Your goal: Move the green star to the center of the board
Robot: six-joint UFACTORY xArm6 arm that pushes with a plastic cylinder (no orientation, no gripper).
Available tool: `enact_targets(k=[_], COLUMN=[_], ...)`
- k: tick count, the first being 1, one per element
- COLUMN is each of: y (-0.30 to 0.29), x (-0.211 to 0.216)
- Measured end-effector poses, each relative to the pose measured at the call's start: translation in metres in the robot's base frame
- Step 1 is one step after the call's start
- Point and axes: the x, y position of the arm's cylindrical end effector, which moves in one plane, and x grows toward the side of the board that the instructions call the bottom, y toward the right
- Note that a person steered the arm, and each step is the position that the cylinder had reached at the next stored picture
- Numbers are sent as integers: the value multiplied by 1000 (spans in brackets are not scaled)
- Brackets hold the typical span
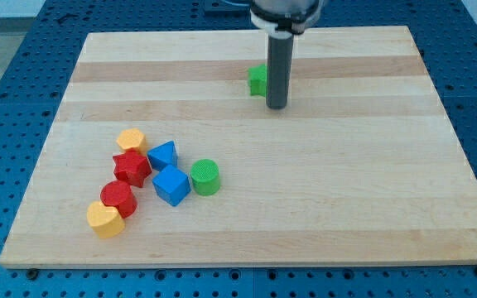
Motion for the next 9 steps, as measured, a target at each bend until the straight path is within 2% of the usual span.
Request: enact_targets(k=[1, 2, 4, 5, 7, 8, 9], y=[2, 30, -3, -35, -30, -30, -34], x=[23, -16, -149, -154, -44, -5, -23])
